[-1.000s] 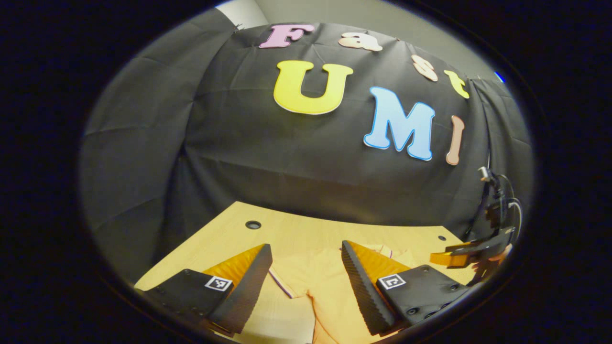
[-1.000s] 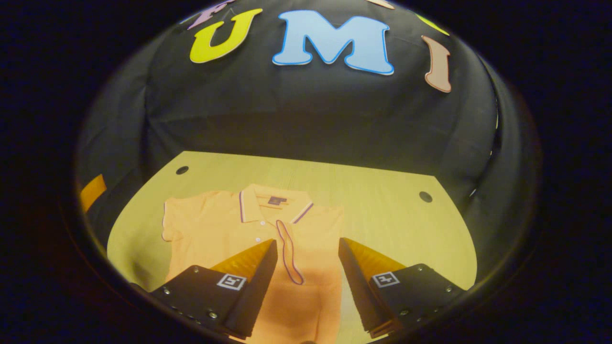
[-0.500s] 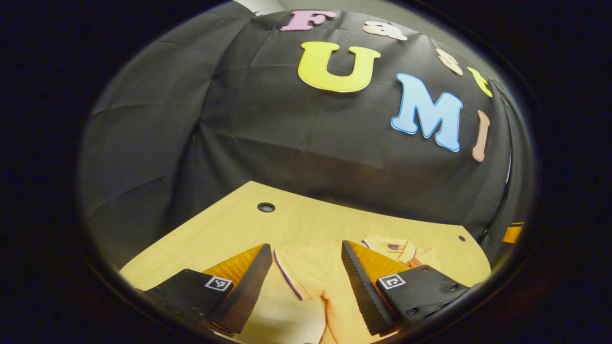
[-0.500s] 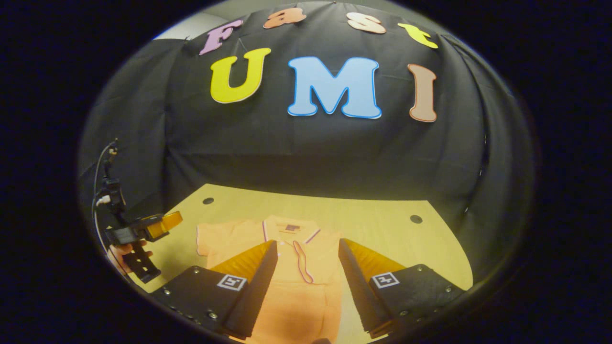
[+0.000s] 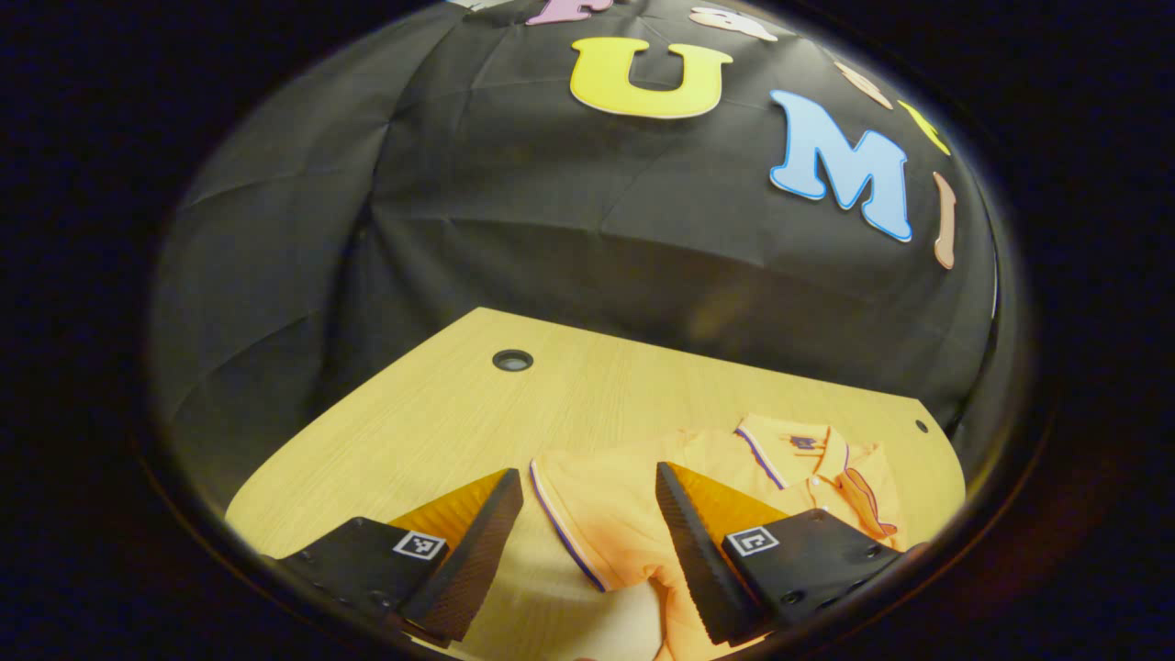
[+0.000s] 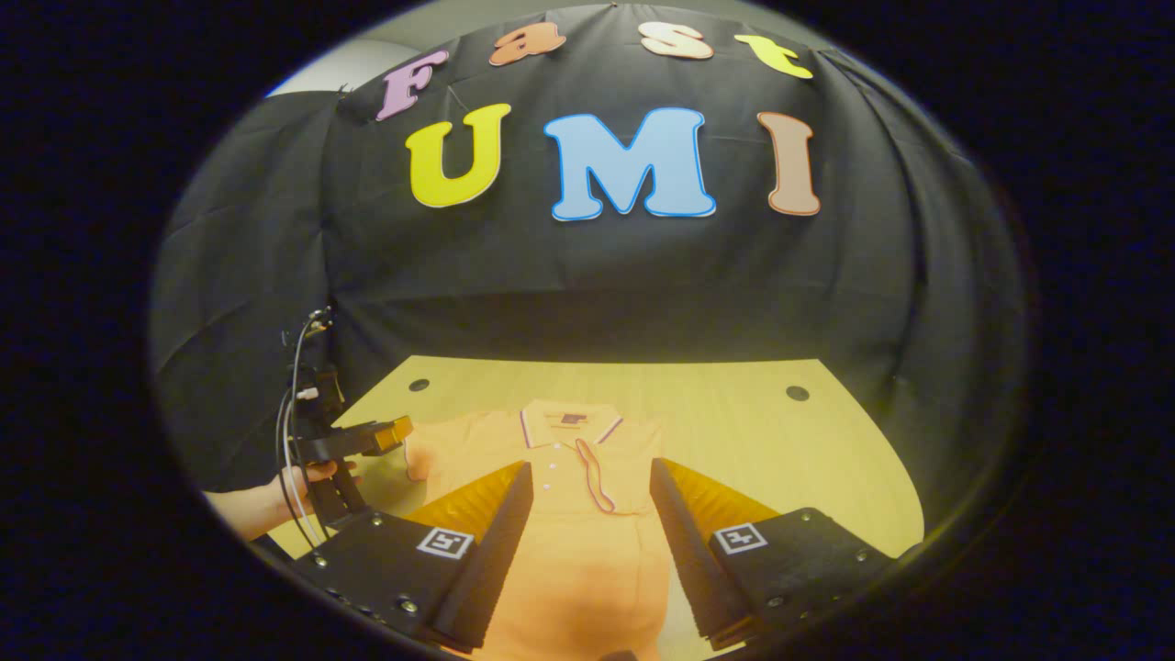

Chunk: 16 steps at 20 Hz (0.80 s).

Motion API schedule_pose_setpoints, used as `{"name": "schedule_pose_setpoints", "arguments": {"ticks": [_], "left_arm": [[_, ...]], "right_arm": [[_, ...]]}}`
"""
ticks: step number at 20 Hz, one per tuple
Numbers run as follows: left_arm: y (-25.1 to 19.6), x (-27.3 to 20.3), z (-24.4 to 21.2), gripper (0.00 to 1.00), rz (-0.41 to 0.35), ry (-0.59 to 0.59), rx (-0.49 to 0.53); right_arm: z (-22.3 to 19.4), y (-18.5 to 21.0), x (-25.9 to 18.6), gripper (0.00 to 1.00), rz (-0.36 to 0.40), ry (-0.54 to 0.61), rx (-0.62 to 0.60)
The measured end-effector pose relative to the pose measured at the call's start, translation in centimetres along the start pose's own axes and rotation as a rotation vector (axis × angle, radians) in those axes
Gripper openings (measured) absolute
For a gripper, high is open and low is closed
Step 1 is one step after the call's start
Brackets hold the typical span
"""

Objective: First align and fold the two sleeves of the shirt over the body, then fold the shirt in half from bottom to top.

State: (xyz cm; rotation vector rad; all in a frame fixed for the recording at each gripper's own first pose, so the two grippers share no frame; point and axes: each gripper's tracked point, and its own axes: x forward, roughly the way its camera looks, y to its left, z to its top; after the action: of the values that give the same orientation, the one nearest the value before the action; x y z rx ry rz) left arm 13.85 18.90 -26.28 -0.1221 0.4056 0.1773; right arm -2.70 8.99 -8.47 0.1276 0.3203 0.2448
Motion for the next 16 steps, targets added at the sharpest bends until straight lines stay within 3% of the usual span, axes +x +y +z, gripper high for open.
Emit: {"name": "schedule_pose_setpoints", "arguments": {"ticks": [8,16], "left_arm": [[1.8,4.6,-3.4,0.94,0.033,0.110,-0.018],[0.7,6.2,-4.7,0.94,0.022,0.150,0.053]], "right_arm": [[-1.9,0.4,-1.1,0.81,-0.018,0.045,-0.029],[-2.7,-0.2,-1.3,0.80,-0.048,0.073,0.030]]}}
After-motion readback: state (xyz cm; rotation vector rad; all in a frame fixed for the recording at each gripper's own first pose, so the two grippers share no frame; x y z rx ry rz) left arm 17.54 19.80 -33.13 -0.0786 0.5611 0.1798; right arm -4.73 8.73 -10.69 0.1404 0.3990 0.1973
